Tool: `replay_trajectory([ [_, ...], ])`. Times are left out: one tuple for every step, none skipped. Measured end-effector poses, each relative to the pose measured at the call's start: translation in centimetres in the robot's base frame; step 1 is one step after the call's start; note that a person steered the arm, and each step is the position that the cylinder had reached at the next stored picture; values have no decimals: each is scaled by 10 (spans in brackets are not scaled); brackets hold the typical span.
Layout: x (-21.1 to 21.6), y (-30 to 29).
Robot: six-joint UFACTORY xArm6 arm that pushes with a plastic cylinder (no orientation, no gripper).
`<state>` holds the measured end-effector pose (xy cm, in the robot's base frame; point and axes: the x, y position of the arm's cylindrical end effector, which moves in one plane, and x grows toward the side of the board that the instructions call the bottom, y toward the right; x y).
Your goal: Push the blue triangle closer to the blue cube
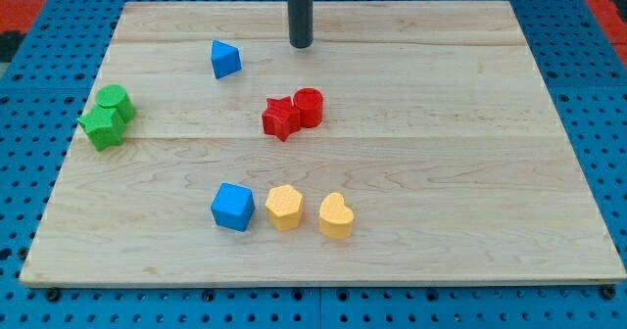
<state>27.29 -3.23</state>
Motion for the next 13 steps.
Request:
replay_trajectory([
  [4, -47],
  [29, -71],
  [29, -88],
  [72, -106],
  [83, -103],
  [57, -95],
  [57, -121],
  [49, -123],
  [49, -127],
  [53, -128],
  [90, -133],
  [88, -124],
  [58, -124],
])
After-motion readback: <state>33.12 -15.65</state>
